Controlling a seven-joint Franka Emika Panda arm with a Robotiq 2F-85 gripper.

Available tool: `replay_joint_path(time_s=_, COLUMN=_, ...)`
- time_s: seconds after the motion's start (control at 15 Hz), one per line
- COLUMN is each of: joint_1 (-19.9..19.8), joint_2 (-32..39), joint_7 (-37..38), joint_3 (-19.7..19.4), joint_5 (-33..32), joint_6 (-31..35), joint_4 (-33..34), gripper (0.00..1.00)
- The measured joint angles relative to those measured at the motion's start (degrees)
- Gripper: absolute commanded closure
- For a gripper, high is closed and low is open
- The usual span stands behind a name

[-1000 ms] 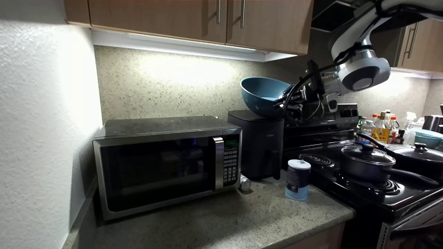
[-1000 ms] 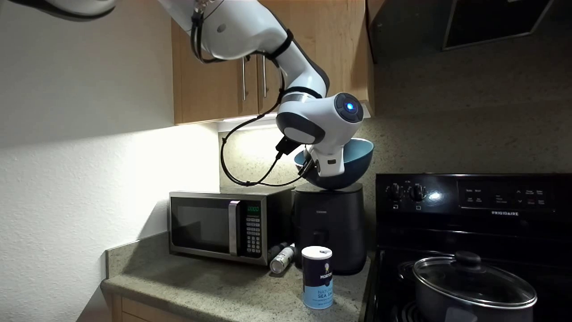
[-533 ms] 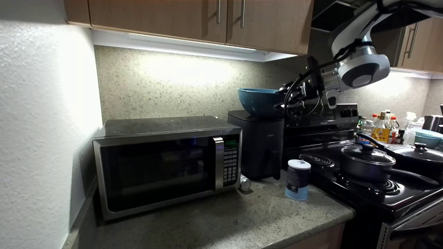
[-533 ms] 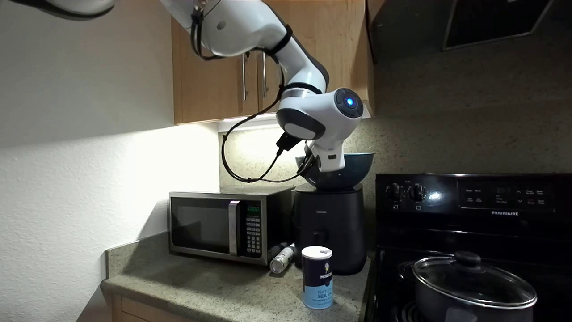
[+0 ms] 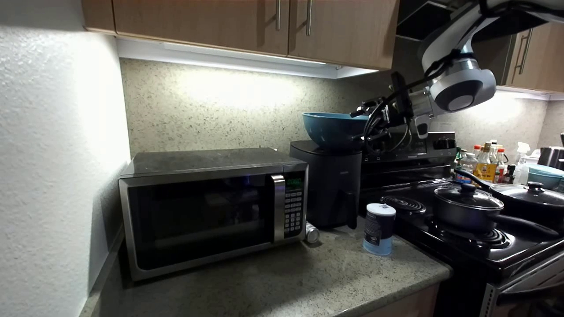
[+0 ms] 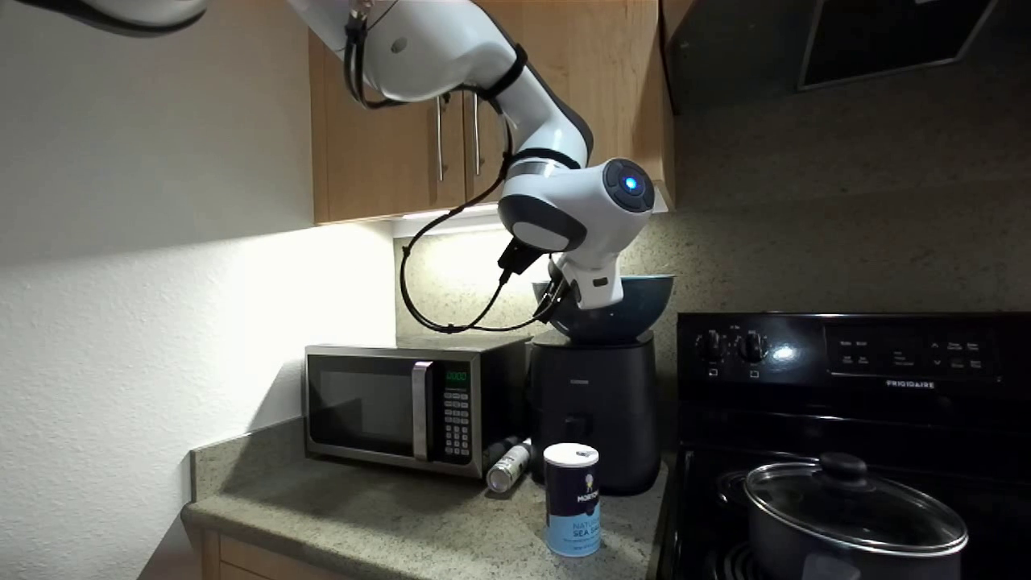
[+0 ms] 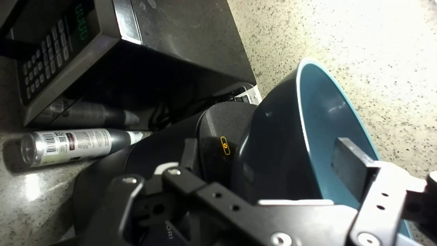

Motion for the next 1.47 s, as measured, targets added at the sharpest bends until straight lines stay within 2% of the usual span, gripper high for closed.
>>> replay_joint_path(time_s=1.0, joint_1=0.1, joint_2=-0.4, joint_7=-1.0, joint_3=0.2, joint_5=0.5, joint_6=0.0, joint_4=-0.6, gripper=0.0)
replay_joint_path(time_s=1.47, joint_1=-0.1, joint_2=-15.1, joint_7=-21.8, joint_3=-0.1, joint_5=10.8, joint_6=0.1, joint_4=-17.7, gripper=0.0)
